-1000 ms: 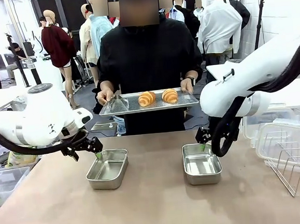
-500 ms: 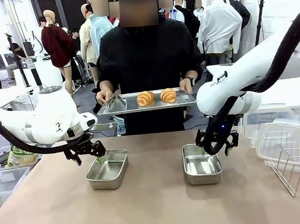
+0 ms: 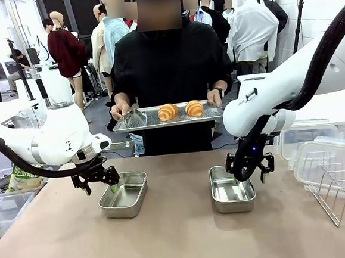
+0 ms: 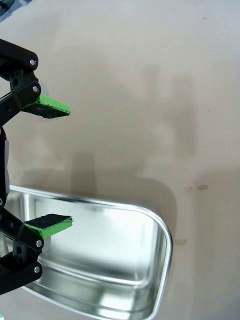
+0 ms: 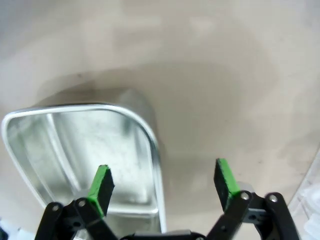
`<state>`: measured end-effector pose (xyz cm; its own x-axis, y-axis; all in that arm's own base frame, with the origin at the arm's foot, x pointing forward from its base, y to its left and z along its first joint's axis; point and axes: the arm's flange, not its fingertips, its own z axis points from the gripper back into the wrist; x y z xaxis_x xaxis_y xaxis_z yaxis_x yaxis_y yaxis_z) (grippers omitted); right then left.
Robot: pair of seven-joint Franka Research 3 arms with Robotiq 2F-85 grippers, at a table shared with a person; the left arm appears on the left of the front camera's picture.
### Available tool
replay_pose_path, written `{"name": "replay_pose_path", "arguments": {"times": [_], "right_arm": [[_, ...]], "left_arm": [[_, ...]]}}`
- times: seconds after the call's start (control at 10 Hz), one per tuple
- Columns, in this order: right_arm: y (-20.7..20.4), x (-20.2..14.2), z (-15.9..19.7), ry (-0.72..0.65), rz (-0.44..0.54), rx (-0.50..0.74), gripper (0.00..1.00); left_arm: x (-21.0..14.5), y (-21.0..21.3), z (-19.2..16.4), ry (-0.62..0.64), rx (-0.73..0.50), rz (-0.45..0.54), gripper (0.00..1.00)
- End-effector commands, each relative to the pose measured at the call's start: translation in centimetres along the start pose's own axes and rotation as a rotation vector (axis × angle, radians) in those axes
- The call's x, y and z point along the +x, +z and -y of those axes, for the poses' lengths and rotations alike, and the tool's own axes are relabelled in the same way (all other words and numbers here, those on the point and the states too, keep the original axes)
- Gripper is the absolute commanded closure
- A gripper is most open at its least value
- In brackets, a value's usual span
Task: Place the bread in airtight containers.
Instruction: Lift both Airtight Container.
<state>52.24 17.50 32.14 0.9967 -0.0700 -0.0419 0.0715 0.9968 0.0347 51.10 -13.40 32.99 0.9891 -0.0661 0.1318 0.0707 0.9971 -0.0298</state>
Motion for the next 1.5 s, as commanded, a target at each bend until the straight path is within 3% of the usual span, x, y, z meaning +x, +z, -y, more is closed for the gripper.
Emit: {"name": "replay_pose_path", "arguments": {"times": [0.0, 0.4, 0.5, 0.9, 1.0, 1.4], "right_arm": [[0.9, -0.6, -1.7, -0.005, 0.038, -0.146, 0.0], [0.6, -0.7, -2.2, 0.021, -0.001, -0.153, 0.0], [0.6, -0.7, -2.3, 0.039, -0.003, -0.166, 0.13], [1.0, -0.9, -2.5, 0.034, 0.002, -0.163, 0.87], [1.2, -1.0, -2.5, 0.033, 0.003, -0.161, 1.0], [1.2, -1.0, -2.3, 0.028, -0.003, -0.143, 1.0]], "left_arm": [[1.0, -0.5, 0.8, 0.027, 0.036, -0.025, 0.0], [1.1, -0.5, 1.1, 0.019, 0.055, -0.021, 0.0], [1.1, -0.3, 1.3, -0.005, 0.049, -0.016, 0.19], [1.3, 0.1, 1.7, -0.013, 0.074, -0.056, 0.99], [1.3, 0.1, 1.8, -0.018, 0.076, -0.06, 1.0], [1.3, 0.1, 1.9, -0.011, 0.08, -0.07, 1.0]]}}
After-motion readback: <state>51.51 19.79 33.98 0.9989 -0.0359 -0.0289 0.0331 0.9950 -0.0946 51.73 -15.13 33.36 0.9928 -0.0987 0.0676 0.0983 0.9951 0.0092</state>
